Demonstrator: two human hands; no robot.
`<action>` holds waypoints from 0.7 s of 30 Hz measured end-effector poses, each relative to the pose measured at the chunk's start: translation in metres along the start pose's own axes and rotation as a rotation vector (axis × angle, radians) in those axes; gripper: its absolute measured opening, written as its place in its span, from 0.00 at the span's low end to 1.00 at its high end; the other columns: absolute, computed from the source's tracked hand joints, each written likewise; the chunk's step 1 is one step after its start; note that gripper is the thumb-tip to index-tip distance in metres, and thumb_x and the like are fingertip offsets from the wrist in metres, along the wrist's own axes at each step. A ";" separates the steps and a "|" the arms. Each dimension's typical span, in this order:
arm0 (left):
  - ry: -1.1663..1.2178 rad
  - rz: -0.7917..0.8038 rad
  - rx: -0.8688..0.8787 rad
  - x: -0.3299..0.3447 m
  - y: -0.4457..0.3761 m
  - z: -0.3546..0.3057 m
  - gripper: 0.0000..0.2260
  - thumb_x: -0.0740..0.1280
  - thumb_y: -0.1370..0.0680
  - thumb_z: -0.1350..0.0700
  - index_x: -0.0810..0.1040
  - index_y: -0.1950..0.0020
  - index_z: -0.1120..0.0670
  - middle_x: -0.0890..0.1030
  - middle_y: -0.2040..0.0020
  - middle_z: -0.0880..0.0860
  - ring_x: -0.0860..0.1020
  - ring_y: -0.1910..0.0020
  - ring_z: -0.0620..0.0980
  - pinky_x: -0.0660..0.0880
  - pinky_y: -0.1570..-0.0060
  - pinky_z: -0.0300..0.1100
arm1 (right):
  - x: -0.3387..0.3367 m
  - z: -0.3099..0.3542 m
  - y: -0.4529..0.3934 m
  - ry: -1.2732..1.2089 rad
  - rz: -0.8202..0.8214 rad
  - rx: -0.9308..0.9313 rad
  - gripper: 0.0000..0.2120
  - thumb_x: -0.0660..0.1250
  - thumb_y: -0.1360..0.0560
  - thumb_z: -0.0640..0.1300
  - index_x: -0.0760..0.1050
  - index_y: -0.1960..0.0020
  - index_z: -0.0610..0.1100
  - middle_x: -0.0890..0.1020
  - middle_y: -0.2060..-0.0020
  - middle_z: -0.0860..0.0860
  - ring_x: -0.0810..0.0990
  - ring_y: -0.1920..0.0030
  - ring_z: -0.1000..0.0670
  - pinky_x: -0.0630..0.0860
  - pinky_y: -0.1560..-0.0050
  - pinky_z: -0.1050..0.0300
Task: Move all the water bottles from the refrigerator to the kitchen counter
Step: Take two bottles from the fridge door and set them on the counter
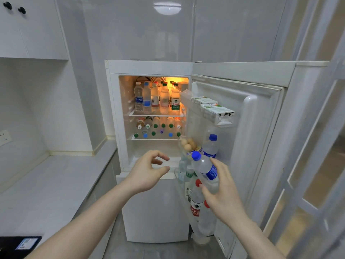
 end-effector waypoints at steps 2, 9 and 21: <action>-0.004 0.008 0.007 0.006 -0.009 -0.008 0.07 0.72 0.23 0.51 0.79 0.46 0.42 0.79 0.43 0.40 0.77 0.42 0.34 0.73 0.59 0.34 | 0.004 -0.024 -0.013 0.069 0.048 0.057 0.39 0.77 0.25 0.44 0.61 0.20 0.55 0.65 0.25 0.62 0.66 0.25 0.57 0.68 0.26 0.57; 0.021 0.050 0.031 0.052 -0.067 -0.048 0.08 0.73 0.24 0.51 0.80 0.45 0.46 0.80 0.45 0.41 0.80 0.46 0.40 0.75 0.57 0.37 | -0.011 -0.078 -0.049 0.092 -0.018 0.144 0.36 0.77 0.27 0.41 0.67 0.22 0.51 0.74 0.32 0.58 0.75 0.31 0.54 0.71 0.35 0.60; 0.068 0.283 -0.109 0.190 -0.178 -0.094 0.25 0.75 0.25 0.46 0.75 0.30 0.46 0.78 0.33 0.46 0.79 0.39 0.47 0.78 0.40 0.42 | -0.068 -0.133 -0.073 0.017 -0.073 0.228 0.24 0.77 0.30 0.53 0.74 0.36 0.60 0.78 0.43 0.65 0.79 0.44 0.59 0.79 0.45 0.54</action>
Point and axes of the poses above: each hand's wrist, its own y-axis away from the middle knuckle, its own x-axis out of the palm, z = x × y, the point moved 1 cm from there along -y, towards the middle knuckle
